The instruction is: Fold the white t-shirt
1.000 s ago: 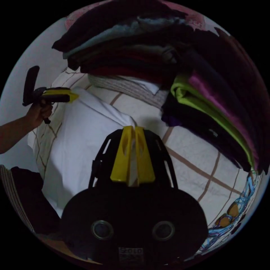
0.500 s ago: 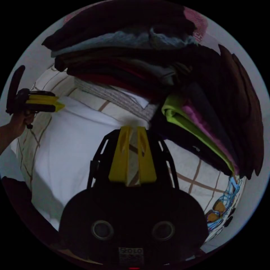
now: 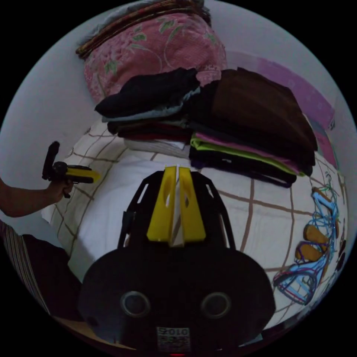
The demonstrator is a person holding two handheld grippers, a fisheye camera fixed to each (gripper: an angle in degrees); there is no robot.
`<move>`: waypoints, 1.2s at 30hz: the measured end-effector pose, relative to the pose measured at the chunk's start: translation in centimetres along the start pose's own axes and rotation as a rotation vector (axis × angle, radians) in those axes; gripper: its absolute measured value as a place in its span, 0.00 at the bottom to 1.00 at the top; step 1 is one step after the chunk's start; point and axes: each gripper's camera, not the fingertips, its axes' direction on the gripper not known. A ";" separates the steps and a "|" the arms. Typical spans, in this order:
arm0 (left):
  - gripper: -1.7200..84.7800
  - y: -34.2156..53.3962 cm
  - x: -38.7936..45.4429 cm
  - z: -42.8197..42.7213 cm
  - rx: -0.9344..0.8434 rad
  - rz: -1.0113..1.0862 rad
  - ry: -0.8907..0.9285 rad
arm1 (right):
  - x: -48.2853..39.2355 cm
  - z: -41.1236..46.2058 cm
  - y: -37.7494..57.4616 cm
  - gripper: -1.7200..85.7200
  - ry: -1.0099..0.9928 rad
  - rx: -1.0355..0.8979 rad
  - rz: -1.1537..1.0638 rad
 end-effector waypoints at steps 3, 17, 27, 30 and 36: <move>0.03 2.1 4.9 -0.2 0.002 0.185 0.032 | -3.5 -0.6 4.9 0.06 0.032 -0.042 -0.033; 0.03 16.4 18.0 3.9 -0.195 0.715 0.164 | -17.0 0.0 28.4 0.06 -0.046 -0.339 0.022; 0.06 21.6 16.1 1.7 -0.060 0.443 0.037 | -15.1 1.5 36.8 0.10 -0.069 -0.358 0.094; 0.07 24.9 15.1 2.3 -0.100 0.377 -0.049 | -14.6 2.4 39.2 0.12 -0.072 -0.411 0.029; 0.10 29.0 12.1 5.3 -0.147 0.024 0.264 | -13.3 4.1 42.4 0.14 -0.203 -0.410 0.004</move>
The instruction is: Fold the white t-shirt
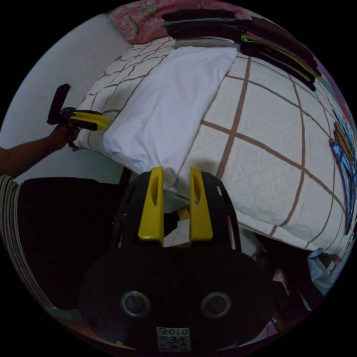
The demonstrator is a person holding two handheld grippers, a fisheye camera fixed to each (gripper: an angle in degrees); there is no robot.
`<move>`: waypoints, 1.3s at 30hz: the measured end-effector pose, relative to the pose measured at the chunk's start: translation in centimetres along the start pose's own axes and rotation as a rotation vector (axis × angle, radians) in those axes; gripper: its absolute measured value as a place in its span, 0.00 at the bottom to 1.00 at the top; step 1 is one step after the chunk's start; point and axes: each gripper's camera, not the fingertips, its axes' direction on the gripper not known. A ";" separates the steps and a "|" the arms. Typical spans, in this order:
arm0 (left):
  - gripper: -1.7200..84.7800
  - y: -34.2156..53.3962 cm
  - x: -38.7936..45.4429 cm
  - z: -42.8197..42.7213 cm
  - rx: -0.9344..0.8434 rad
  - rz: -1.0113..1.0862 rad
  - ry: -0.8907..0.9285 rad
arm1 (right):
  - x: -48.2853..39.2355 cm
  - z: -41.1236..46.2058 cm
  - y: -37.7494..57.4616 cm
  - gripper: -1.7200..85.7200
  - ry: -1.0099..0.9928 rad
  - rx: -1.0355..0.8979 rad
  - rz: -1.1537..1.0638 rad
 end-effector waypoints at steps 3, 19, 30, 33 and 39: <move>0.11 1.3 -0.2 1.7 0.023 -0.098 0.071 | 0.8 1.7 0.8 0.14 -0.037 -0.015 -0.009; 0.11 7.7 -1.4 5.6 0.091 -0.309 0.078 | 1.7 8.3 5.1 0.14 -0.100 -0.015 0.079; 0.10 10.9 -3.2 6.4 0.094 -0.349 0.143 | 3.9 10.3 5.9 0.10 -0.194 -0.091 0.116; 0.10 11.8 -3.0 6.1 0.099 -0.312 0.107 | 3.8 10.1 6.0 0.08 -0.174 -0.094 0.074; 0.10 14.5 -5.2 5.8 0.170 -0.334 0.255 | 5.5 9.0 7.3 0.07 -0.270 -0.053 0.098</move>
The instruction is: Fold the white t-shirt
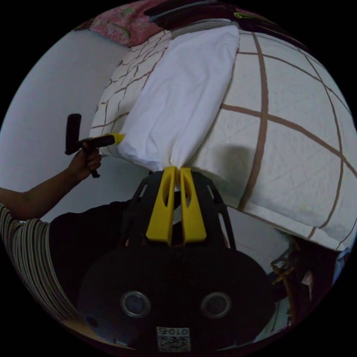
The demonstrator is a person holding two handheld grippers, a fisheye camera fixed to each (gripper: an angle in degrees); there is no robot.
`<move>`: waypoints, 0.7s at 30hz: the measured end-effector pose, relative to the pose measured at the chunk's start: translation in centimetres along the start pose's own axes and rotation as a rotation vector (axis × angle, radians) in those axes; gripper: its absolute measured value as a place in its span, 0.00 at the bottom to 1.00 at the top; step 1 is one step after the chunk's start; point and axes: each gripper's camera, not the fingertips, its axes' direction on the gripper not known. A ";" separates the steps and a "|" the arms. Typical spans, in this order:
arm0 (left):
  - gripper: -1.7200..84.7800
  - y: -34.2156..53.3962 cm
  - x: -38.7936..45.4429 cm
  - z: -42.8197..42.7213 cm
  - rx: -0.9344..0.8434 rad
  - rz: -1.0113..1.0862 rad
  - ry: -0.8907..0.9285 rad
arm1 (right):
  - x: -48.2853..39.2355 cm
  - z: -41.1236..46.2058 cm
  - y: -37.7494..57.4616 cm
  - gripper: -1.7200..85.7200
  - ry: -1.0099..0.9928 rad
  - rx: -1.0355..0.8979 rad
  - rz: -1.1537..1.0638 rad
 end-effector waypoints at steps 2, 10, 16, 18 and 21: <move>0.11 0.6 -0.7 -0.1 -0.006 0.037 0.048 | 0.3 -0.1 0.2 0.07 -0.009 0.003 0.000; 0.13 2.3 -2.7 -1.0 -0.006 0.079 0.155 | 0.7 -0.3 0.1 0.07 0.015 -0.030 -0.031; 0.13 3.4 -3.9 -1.6 -0.022 0.056 0.151 | 0.5 -1.0 -0.2 0.07 0.036 -0.038 -0.050; 0.13 3.5 -3.7 -1.3 -0.048 0.068 0.138 | 0.4 -1.2 -0.3 0.07 0.041 -0.036 -0.049; 0.13 3.6 -3.2 -0.5 -0.089 0.084 0.119 | 0.3 -1.5 -0.4 0.07 0.048 -0.034 -0.040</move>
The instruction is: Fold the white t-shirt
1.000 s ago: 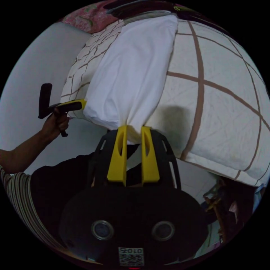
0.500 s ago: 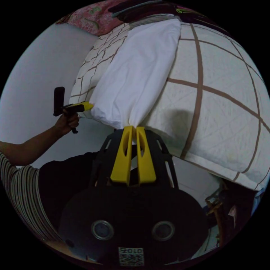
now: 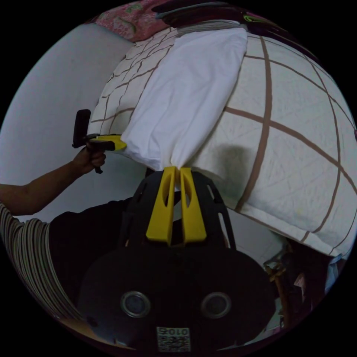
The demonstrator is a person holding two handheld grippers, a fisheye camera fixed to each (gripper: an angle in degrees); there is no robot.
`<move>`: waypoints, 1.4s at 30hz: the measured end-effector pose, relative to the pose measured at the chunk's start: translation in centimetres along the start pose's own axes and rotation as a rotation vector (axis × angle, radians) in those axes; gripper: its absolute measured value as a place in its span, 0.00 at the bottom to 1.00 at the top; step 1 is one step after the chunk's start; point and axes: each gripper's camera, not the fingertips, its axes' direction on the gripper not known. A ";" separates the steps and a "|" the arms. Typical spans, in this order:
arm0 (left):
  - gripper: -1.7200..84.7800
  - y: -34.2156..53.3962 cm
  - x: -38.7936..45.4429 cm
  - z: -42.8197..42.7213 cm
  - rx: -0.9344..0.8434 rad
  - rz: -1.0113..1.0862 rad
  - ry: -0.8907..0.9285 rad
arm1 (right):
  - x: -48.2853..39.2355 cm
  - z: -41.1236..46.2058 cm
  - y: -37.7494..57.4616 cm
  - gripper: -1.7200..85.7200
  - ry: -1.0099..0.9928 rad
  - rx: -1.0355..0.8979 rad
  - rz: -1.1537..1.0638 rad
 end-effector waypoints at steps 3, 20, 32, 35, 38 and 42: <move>0.11 0.4 -0.1 -0.2 0.024 -0.025 -0.008 | 0.0 -0.5 -0.2 0.07 -0.002 0.001 0.005; 0.06 0.4 5.8 -8.7 0.190 0.045 0.073 | -2.4 -10.9 -1.7 0.07 -0.056 0.183 -0.141; 0.05 3.3 13.2 -10.5 0.133 -0.004 0.112 | -4.7 -16.8 -0.2 0.07 -0.144 0.196 -0.202; 0.05 4.0 14.4 -10.2 0.104 -0.015 0.061 | -5.1 -17.2 -0.5 0.07 -0.151 0.186 -0.198; 0.05 3.5 14.9 -9.6 0.058 -0.040 -0.012 | -5.7 -17.2 -2.3 0.07 -0.095 0.137 -0.216; 0.04 1.6 15.0 -10.8 0.087 -0.075 -0.011 | -6.2 -18.7 -6.7 0.07 -0.050 0.127 -0.248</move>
